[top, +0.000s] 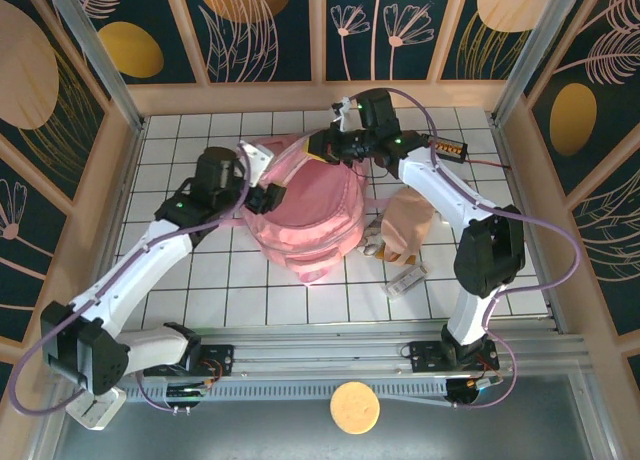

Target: Pack books, pencil case, and school supplies into a backpack

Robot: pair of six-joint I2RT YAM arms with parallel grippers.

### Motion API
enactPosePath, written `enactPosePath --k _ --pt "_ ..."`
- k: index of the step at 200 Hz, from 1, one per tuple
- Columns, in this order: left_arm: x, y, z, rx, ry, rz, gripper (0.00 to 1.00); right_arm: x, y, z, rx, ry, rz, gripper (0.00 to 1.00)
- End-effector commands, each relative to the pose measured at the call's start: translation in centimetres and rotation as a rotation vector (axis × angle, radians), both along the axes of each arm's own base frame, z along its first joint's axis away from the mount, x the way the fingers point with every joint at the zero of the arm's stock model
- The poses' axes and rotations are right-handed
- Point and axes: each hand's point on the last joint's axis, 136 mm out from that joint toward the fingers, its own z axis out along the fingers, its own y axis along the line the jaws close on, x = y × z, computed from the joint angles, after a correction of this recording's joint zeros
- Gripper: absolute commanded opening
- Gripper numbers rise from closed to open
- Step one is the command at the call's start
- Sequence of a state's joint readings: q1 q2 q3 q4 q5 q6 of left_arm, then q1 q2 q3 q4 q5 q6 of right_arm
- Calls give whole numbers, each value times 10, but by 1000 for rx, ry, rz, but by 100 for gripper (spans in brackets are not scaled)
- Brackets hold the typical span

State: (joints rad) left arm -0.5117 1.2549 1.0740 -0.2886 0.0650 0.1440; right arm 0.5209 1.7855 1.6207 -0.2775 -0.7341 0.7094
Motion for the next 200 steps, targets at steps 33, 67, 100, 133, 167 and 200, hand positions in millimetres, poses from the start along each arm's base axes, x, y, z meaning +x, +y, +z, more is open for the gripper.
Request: enactPosePath --k 33,67,100,133,167,200 --pt "28 -11 -9 251 -137 122 82 -16 19 75 162 -186 80 0" --pt "60 28 6 375 -212 442 80 -26 24 74 169 -174 92 0" --pt "71 20 14 363 -230 444 47 -29 23 61 159 -143 98 0" --pt "73 21 1 410 -200 450 0 -25 18 51 151 -119 93 0" --pt "66 27 3 394 -207 454 0 -23 17 48 150 -119 98 17" --pt "64 28 -2 420 -147 457 0 -16 -4 50 76 -169 17 98"
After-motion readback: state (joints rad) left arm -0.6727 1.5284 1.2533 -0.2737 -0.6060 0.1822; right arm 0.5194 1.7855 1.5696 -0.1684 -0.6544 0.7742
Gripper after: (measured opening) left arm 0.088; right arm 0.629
